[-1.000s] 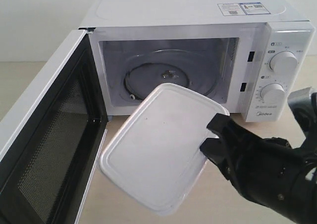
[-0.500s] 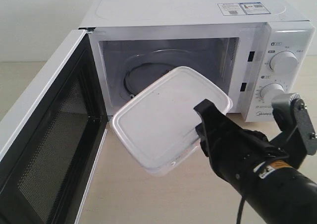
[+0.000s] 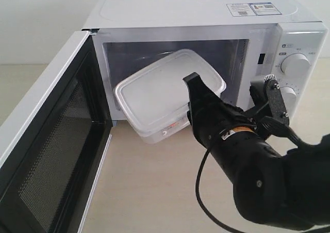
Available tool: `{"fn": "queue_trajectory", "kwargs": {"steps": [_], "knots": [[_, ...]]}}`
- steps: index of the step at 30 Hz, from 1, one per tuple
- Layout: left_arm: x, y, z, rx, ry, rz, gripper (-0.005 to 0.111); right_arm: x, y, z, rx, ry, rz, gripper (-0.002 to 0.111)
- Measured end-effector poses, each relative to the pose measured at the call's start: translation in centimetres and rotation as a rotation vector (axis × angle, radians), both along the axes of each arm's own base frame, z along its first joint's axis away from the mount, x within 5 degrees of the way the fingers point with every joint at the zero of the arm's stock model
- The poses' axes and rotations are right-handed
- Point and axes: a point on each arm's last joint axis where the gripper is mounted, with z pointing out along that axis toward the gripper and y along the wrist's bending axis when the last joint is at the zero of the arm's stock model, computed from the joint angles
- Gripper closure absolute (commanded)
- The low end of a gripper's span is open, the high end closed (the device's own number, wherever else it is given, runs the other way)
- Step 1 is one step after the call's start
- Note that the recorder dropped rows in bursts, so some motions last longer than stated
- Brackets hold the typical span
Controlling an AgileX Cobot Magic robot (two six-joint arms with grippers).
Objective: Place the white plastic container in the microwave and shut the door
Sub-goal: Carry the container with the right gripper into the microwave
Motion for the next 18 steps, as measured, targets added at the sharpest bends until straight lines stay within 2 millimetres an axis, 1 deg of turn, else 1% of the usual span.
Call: {"fn": "queue_trajectory", "kwargs": {"steps": [3, 8, 13, 18], "knots": [[0.0, 0.0, 0.0, 0.000, 0.000, 0.000, 0.103, 0.8, 0.2, 0.0, 0.010, -0.007, -0.009, 0.108], [0.0, 0.0, 0.0, 0.000, 0.000, 0.000, 0.103, 2.4, 0.4, -0.7, 0.033, -0.002, -0.043, 0.108], [0.0, 0.0, 0.0, 0.000, 0.000, 0.000, 0.103, 3.5, 1.1, -1.2, 0.050, -0.013, -0.055, 0.108], [0.0, 0.0, 0.0, 0.000, 0.000, 0.000, 0.103, 4.9, 1.4, -1.6, 0.070, -0.016, -0.079, 0.108]]}}
